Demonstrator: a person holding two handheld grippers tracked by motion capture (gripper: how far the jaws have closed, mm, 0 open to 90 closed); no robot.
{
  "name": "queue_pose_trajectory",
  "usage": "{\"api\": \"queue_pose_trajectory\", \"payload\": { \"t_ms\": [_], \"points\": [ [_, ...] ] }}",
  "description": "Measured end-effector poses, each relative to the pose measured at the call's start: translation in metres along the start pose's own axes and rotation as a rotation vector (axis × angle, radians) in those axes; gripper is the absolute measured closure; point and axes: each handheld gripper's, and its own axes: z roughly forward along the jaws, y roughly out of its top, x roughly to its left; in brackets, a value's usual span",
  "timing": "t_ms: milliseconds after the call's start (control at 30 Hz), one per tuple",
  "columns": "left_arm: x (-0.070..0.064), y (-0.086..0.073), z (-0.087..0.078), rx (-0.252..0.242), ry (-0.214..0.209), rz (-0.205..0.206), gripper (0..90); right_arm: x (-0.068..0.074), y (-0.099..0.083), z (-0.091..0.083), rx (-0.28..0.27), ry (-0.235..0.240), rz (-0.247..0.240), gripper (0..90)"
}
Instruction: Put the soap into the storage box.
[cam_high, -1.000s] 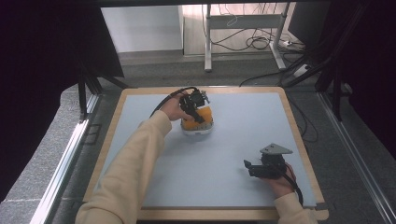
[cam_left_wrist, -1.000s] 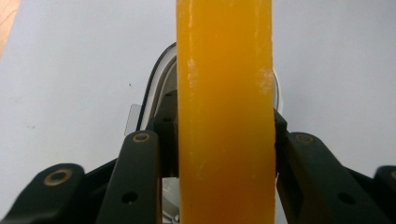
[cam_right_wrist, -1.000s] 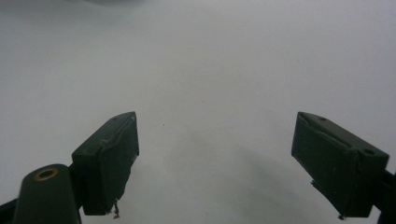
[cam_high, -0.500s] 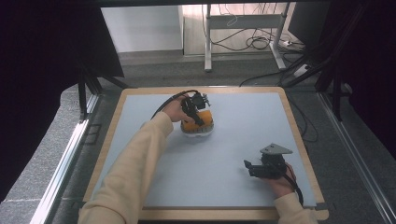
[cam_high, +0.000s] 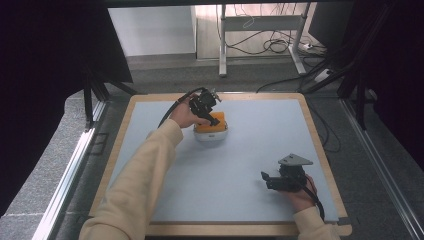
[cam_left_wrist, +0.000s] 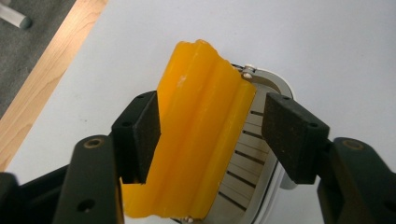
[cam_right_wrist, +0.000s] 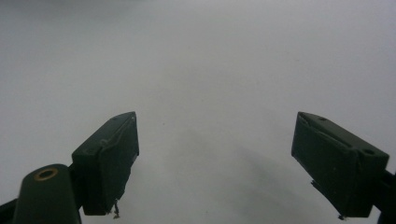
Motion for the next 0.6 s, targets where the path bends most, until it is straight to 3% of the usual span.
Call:
{"api": "queue_pose_trajectory", "payload": {
  "t_ms": [333,600],
  "points": [
    [-0.008,-0.016,-0.020,-0.087,0.008,-0.071,26.6,0.000,0.000,0.000,0.001,-0.003,-0.001,15.6],
    [-0.024,-0.048,-0.045,-0.155,0.004,-0.131,24.5,0.001,0.000,0.000,0.001,-0.004,-0.007,15.6]
  ]
}}
